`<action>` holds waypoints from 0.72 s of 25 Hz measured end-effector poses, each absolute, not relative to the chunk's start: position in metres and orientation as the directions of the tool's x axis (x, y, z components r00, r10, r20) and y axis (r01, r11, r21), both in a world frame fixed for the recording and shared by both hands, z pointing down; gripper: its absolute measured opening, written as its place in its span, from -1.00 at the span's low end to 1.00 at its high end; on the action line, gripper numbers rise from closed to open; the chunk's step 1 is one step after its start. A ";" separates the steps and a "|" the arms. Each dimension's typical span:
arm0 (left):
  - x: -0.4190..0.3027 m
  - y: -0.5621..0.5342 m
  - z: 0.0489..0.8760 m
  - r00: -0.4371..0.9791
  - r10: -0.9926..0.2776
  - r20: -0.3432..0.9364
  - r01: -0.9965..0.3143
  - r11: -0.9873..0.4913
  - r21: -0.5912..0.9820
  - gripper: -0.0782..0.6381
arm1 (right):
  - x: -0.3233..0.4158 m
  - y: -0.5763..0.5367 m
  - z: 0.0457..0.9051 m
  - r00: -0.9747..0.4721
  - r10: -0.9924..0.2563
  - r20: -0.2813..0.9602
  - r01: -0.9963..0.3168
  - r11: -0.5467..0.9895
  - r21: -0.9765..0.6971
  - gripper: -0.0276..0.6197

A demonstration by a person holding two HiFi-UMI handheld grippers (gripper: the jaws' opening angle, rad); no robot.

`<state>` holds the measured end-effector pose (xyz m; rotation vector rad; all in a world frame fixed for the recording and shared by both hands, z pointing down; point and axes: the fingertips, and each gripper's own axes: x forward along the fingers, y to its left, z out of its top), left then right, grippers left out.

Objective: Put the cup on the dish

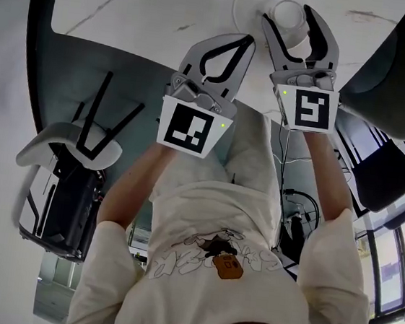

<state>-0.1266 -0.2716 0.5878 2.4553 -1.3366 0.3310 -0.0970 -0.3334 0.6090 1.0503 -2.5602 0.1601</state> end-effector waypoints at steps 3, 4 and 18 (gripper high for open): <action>-0.126 -0.271 0.581 0.518 -0.782 0.348 -0.854 -0.496 0.156 -0.78 | -0.095 -0.332 0.602 -0.660 -0.657 0.363 -0.695 0.718 0.035 -0.07; -0.126 -0.271 0.578 0.513 -0.787 0.343 -0.857 -0.491 0.155 -0.78 | -0.094 -0.332 0.599 -0.661 -0.658 0.360 -0.695 0.718 0.036 -0.07; -0.107 -0.254 0.526 0.472 -0.830 0.296 -0.881 -0.449 0.145 -0.78 | -0.079 -0.312 0.541 -0.706 -0.633 0.316 -0.664 0.748 0.015 -0.07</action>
